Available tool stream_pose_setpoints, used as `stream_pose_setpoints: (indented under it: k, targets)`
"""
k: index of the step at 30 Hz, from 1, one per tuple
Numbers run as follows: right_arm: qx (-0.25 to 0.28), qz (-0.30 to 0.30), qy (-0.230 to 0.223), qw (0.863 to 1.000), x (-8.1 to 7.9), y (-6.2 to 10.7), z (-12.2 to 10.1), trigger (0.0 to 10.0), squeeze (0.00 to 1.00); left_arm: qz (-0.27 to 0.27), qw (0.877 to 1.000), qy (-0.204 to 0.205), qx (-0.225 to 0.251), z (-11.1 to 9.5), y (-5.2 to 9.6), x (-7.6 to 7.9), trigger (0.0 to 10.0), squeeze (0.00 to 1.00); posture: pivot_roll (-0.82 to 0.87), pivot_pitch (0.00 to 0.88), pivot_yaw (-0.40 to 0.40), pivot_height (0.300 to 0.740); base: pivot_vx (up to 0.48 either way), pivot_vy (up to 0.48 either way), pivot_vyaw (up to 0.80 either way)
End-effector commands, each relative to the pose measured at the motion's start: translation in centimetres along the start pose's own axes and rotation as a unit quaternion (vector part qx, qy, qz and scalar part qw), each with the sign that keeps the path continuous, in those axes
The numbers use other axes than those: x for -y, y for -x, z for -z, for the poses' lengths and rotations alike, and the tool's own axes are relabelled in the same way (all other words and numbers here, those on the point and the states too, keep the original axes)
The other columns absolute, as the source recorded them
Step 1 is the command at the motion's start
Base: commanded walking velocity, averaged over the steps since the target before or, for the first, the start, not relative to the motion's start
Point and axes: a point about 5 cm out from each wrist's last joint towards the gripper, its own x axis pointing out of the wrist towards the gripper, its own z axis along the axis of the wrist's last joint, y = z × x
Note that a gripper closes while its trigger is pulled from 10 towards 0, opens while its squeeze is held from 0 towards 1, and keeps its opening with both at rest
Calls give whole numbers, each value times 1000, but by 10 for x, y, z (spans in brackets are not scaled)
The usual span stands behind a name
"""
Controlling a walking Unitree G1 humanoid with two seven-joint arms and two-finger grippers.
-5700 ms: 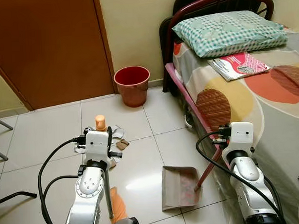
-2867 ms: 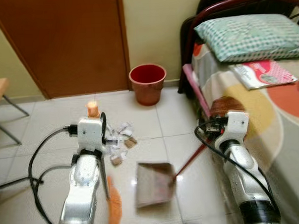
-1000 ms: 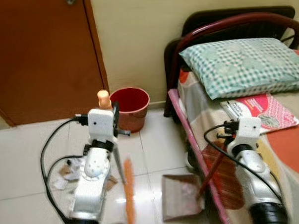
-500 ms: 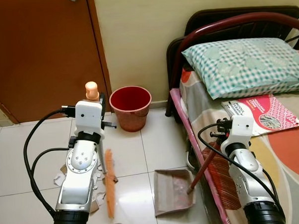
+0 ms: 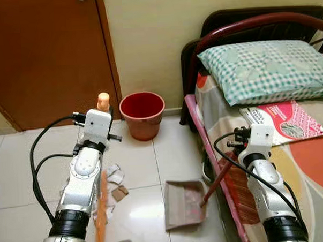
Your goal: Sweep floor
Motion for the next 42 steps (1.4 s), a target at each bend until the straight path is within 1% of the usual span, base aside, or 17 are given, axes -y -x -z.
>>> stream_pose_setpoints:
  k: [1,7,10,13,17,19,21,24,26,28,30,34,36,37,38,41,42]
  targets:
    - [24,-4,-5,1000,-5,-5,-11,10000,0,23,999,-2,32,-10,-11,5,10000,0,-34,74,-29,740,0,0,0]
    - [30,-6,-4,1000,-15,-16,-15,10000,0,107,994,9,15,-4,-24,32,10000,0,-38,91,-17,740,0,0,0]
    - [34,-6,-3,999,-19,-20,-18,10000,0,135,991,10,5,-1,-27,39,10000,0,-28,100,-10,740,0,0,0]
    - [38,1,4,999,-24,-24,-20,10000,0,160,987,20,-7,4,-27,48,10000,0,-19,106,-8,740,0,0,0]
    - [35,7,13,999,-27,-28,-19,10000,0,175,984,25,-5,5,-25,53,10000,0,-10,110,-1,740,0,0,0]
    - [20,25,26,999,-29,-32,-15,10000,0,195,980,42,0,3,-22,62,10000,0,-5,110,1,740,0,0,0]
    - [12,34,32,999,-30,-34,-13,10000,0,200,979,47,4,2,-21,65,10000,0,6,110,4,740,0,0,0]
    - [-10,39,7,999,-33,-38,-8,10000,0,203,976,72,18,-5,-18,72,10000,0,24,111,6,740,0,0,0]
    - [-17,48,11,999,-34,-39,-6,10000,0,205,975,83,25,-8,-17,75,10000,0,24,111,6,740,0,0,0]
    - [-23,51,7,998,-37,-41,-4,10000,0,210,971,109,37,-17,-15,82,10000,0,34,112,7,740,0,0,0]
    - [-24,52,13,998,-40,-41,-4,10000,0,215,969,117,42,-22,-14,85,10000,0,34,112,7,740,0,0,0]
    - [-29,48,5,998,-46,-43,-2,10000,0,226,963,136,56,-33,-12,93,10000,0,36,111,6,740,0,0,0]
    - [-28,44,6,999,-48,-43,-2,10000,0,226,959,161,61,-40,-12,97,10000,0,36,111,6,740,0,0,0]
    - [-28,42,6,999,-50,-43,-2,10000,0,229,955,180,64,-46,-11,99,10000,0,33,110,4,740,0,0,0]
    - [-28,42,6,999,-50,-43,-2,10000,0,229,955,180,64,-46,-11,99,10000,0,33,110,4,740,0,0,0]
    - [-29,42,7,999,-50,-44,-1,10000,0,222,944,235,66,-60,-14,101,10000,0,31,108,3,740,0,0,0]
    - [-28,41,7,999,-50,-44,-1,10000,0,218,942,245,67,-63,-15,100,10000,0,31,107,2,740,0,0,0]
